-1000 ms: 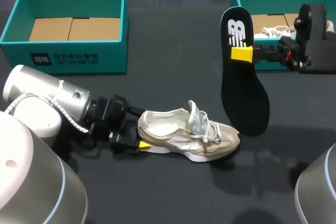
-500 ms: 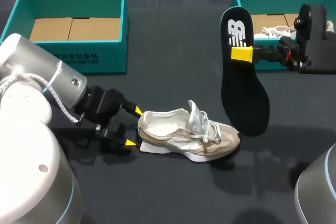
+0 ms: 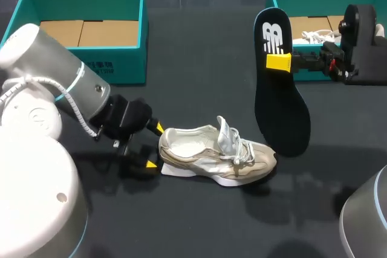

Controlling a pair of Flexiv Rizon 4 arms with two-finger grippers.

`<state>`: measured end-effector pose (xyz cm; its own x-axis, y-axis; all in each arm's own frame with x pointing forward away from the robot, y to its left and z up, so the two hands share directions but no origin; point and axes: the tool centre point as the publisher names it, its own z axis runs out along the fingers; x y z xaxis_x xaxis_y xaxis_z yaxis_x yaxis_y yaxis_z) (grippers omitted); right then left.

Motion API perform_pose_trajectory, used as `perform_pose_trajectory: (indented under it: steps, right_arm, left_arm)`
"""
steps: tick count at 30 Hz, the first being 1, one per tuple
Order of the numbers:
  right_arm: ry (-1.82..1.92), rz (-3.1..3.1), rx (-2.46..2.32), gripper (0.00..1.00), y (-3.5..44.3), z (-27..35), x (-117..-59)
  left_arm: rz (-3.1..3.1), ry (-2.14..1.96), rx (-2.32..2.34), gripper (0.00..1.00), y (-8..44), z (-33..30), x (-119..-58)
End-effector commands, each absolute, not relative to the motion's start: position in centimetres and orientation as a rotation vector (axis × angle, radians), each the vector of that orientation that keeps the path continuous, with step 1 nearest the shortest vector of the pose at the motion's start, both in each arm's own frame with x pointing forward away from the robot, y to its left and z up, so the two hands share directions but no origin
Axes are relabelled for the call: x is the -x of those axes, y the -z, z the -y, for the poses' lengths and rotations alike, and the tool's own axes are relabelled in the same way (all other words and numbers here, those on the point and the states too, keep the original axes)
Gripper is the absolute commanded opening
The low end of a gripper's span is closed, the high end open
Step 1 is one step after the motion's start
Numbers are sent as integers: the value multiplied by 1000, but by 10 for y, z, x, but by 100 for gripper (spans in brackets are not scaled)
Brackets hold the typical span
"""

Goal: Take the shoe out of the shoebox, open the shoe tongue, remove and reinsert the insole, then place the shoe into the shoebox

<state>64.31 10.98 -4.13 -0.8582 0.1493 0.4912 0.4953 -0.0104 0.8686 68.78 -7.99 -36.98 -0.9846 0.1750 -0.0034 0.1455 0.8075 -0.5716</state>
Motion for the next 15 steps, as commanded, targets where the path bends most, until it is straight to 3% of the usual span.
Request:
perform_pose_trajectory:
  steps: [1,15]
  right_arm:
    - [1952,2011,679,0,42,-111,-643]
    - [1952,2011,679,0,42,-111,-643]
  left_arm:
    - [3008,-452,253,100,356,85,-694]
    - [3050,-387,263,100,355,87,-694]
